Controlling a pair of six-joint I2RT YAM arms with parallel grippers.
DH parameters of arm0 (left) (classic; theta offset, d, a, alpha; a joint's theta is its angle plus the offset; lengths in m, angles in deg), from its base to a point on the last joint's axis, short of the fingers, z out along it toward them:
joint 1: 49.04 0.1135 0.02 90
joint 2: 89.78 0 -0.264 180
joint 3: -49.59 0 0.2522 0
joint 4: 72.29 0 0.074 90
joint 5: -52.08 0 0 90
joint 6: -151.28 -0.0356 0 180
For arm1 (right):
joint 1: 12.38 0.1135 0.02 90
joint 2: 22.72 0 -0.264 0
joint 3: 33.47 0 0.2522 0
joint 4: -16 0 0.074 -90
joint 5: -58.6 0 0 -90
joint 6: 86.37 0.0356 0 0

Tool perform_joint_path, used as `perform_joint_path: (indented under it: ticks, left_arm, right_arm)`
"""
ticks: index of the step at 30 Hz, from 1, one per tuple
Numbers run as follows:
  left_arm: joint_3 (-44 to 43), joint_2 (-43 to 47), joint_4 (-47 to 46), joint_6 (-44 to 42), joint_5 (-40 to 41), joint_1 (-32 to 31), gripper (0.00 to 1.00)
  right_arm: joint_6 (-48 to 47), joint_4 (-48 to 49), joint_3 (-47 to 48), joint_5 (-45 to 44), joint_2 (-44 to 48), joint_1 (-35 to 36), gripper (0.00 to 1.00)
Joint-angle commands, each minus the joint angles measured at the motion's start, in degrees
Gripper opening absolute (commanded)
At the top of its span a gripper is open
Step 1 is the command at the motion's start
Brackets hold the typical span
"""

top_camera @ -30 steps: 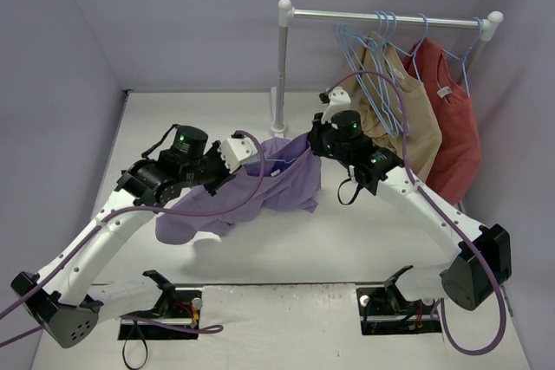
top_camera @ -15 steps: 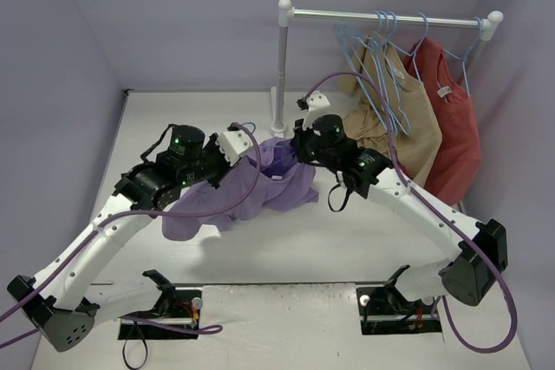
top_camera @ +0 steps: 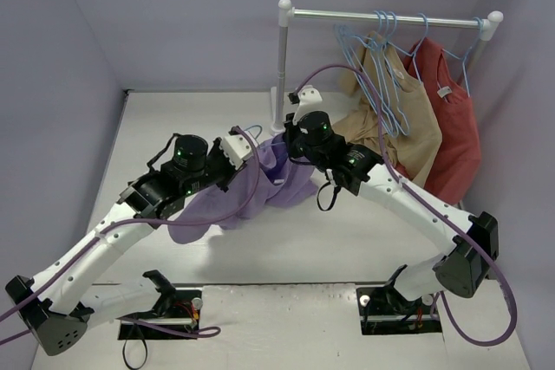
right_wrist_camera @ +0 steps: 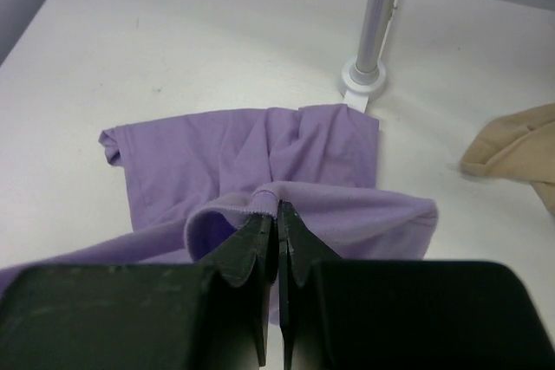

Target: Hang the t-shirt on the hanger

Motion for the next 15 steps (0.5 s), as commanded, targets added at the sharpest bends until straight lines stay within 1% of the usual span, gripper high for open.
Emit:
perform_joint_path:
  ticks: [1, 5, 7, 10, 12, 15]
  left_arm:
    - [1.0, 1.1, -14.6, 2.2, 0.6, -1.9, 0.0]
    - [5.4, 2.5, -21.1, 3.9, -0.1, -1.9, 0.0]
    - [7.7, 3.3, -27.4, 4.4, -2.4, -2.0, 0.0]
    - [9.2, 3.3, -29.1, 4.5, -6.1, -1.9, 0.0]
    - [10.4, 3.4, -29.6, 5.1, -6.4, -1.9, 0.0]
    - [13.4, 5.2, -33.3, 5.9, -5.8, -1.9, 0.0]
  right_arm:
    - [3.3, 3.0, 4.4, -4.6, 0.0, 1.4, 0.0]
    - [4.3, 1.4, 5.8, -6.5, -0.1, 3.2, 0.0]
    - [4.4, 1.5, 6.8, -7.6, -0.3, 4.0, 0.0]
    - [4.2, 1.5, 7.2, -8.6, -0.7, 4.7, 0.0]
    - [4.2, 1.5, 7.2, -8.1, -1.1, 4.8, 0.0]
    - [3.8, 1.4, 7.1, -7.0, -1.7, 5.2, 0.0]
